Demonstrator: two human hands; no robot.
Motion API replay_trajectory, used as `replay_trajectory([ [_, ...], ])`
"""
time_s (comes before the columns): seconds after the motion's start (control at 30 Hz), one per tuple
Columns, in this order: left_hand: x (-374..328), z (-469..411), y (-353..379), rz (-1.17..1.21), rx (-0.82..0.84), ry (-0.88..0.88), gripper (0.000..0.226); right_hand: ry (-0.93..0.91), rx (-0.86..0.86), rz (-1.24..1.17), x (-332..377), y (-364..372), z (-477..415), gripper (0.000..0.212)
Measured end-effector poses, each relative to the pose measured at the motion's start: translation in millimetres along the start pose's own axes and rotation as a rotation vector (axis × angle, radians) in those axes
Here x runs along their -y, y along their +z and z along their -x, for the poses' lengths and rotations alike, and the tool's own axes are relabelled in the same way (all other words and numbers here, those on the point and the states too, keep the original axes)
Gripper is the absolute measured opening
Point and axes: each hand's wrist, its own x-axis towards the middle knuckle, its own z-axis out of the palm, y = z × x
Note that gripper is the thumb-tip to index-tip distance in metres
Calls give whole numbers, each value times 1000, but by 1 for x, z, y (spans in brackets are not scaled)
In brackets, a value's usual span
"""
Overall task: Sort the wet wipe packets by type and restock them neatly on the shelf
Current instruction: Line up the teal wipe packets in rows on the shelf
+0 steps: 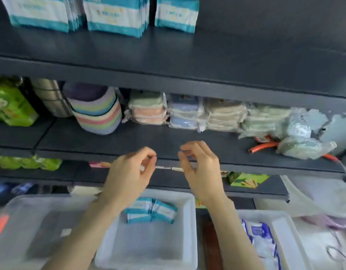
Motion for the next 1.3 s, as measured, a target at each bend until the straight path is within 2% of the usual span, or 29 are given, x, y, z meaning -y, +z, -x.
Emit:
replay_trajectory([
  [0.2,74,111,97,-18,191,-373,6,325,294,15,-79,75,116,12],
  [0.37,143,177,177,33,317,-646,15,565,439,6,-149,145,189,17],
  [0.47,186,205,222,25,333,-766,19,683,483,8,-189,186,220,21],
  [0.6,240,222,275,6,308,-887,36,765,515,35,-241,239,247,28],
  [0.73,289,220,317,-60,178,-969,53,749,530,127,-287,284,256,44],
  [0.83,322,209,340,-162,94,-937,68,738,542,160,-312,309,256,57],
  [0.97,352,199,357,-328,78,-895,79,742,601,257,-338,333,254,66],
  [1.07,360,196,358,-328,38,-870,89,771,540,368,-346,338,252,72],
  [1.13,358,196,357,-331,-4,-895,91,801,475,387,-345,339,254,71],
  [1.2,351,198,356,-299,-49,-933,85,812,466,366,-341,338,259,64],
  [1.3,340,204,351,-198,-86,-1006,70,869,503,236,-328,332,266,42],
])
